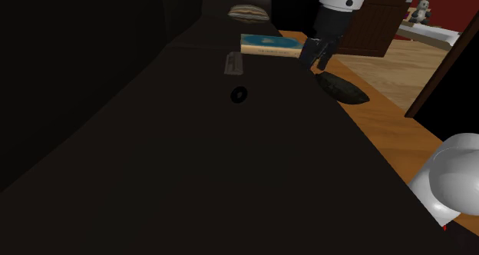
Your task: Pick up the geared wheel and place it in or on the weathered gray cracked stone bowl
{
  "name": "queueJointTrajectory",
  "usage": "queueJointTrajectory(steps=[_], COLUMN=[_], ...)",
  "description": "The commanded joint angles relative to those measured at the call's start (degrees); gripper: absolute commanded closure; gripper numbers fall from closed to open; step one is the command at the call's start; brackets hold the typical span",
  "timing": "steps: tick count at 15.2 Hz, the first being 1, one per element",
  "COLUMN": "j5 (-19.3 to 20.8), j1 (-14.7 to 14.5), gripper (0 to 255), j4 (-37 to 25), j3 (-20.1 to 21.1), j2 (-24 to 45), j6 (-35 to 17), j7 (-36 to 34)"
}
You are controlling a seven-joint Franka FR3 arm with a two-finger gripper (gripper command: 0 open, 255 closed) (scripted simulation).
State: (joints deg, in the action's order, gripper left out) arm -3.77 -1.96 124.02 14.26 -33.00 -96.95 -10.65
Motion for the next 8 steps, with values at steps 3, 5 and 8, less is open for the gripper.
queueJointTrajectory(steps=[3, 5, 8], j5=[-0.21, 0.22, 1.55], j1=[-0.36, -0.47, -0.81], gripper=[0, 0, 0], j4=[-7.11, -11.02, -17.46], j3=[4.71, 6.94, 10.24], j2=[7.82, 11.94, 18.56], j6=[0.61, 1.12, 2.23], j7=[-5.33, -7.96, -12.13])
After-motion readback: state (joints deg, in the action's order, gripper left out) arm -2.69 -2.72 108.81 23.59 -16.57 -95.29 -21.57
